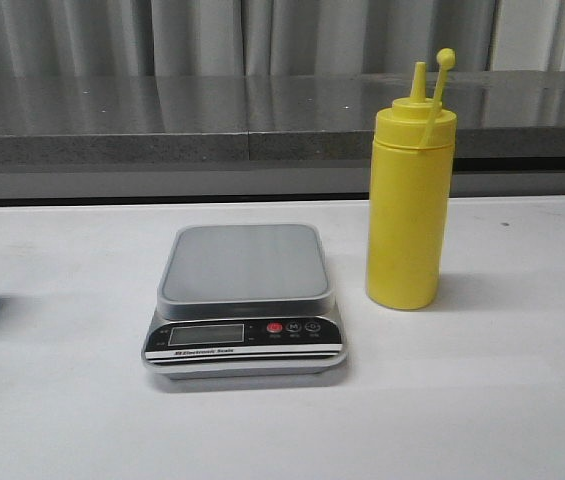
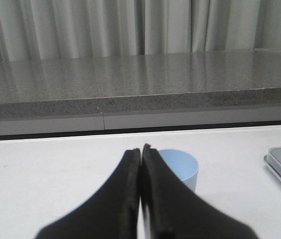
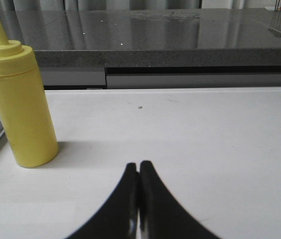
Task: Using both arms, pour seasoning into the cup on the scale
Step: 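Move the left gripper down over the light-blue cup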
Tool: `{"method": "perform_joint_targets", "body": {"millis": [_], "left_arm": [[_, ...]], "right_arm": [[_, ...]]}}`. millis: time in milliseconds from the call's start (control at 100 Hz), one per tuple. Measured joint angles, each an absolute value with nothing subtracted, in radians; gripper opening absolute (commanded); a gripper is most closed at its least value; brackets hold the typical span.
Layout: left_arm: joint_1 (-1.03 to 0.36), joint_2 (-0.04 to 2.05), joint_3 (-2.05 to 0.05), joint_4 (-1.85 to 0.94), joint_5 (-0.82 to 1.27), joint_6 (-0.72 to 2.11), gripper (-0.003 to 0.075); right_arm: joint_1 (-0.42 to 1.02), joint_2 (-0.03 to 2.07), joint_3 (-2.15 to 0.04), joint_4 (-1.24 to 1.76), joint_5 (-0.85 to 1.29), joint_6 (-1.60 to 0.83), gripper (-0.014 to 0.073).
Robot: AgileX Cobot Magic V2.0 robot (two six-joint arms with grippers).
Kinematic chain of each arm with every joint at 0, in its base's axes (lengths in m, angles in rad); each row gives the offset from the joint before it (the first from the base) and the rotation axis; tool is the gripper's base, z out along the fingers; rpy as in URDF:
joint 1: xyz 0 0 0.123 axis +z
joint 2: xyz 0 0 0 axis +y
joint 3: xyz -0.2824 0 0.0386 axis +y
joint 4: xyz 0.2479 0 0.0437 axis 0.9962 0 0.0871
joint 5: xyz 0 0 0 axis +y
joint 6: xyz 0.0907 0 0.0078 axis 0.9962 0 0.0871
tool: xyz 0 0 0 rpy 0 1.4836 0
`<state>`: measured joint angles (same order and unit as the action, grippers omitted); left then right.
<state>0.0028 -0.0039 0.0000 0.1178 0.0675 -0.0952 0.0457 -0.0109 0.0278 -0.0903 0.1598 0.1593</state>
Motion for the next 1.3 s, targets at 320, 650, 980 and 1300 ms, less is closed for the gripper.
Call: {"method": "perform_joint_targets", "body": {"millis": [320,650,980,1300], "left_arm": [[0.003,-0.004,0.000,0.118,0.067,-0.095,-0.0020],[0.003,0.033,-0.106,0.105,0.140,-0.095,-0.0020],[0.003,0.465,-0.476,0.099,0.259,-0.095,-0.0020],[0.003,0.875,-0.819,0.098,0.440,-0.095,-0.0020]], "right_arm": [[0.046,-0.011,0.028,-0.090,0.160,0.159,-0.0069],[0.046,-0.011,0.028,-0.090,0.160,0.159,-0.0069],[0.046,-0.011,0.028,-0.090,0.160,0.159,-0.0069],[0.046,-0.011,0.028,-0.090,0.160,0.159,-0.0069]]}}
